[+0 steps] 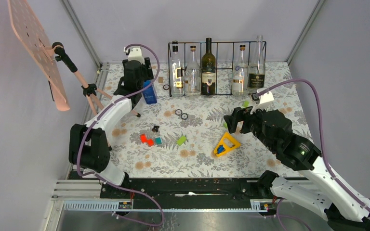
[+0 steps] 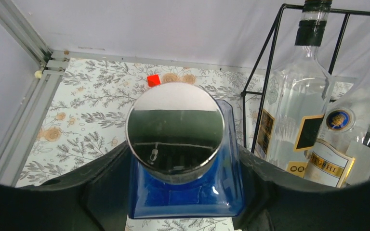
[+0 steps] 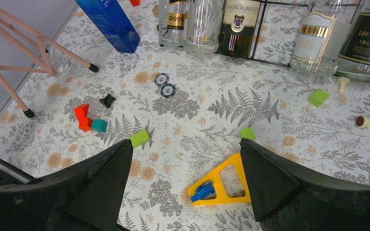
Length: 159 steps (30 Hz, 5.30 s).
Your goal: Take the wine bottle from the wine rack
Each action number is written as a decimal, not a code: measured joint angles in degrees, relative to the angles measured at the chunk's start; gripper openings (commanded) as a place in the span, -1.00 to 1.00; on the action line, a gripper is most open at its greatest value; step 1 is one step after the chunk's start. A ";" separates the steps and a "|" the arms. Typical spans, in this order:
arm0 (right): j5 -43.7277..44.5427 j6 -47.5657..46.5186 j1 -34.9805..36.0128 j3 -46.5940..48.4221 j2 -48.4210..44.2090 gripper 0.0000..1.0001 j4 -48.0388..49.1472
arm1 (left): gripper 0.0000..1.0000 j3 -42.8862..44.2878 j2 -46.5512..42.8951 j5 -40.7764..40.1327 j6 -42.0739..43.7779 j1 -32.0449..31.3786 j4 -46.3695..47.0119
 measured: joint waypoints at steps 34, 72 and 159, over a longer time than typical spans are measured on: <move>0.13 0.52 0.00 -3.85 -0.46 0.80 -1.49 | -0.99 15.19 12.20 1.09 2.54 -0.42 -5.49; 0.13 0.68 0.00 -7.06 -0.39 0.84 -1.90 | 0.77 20.76 18.53 5.44 -0.66 -2.97 -1.81; -12.96 -10.19 -41.24 78.03 93.35 0.30 -0.92 | 0.94 -21.38 -35.56 9.66 -7.72 -10.12 -21.53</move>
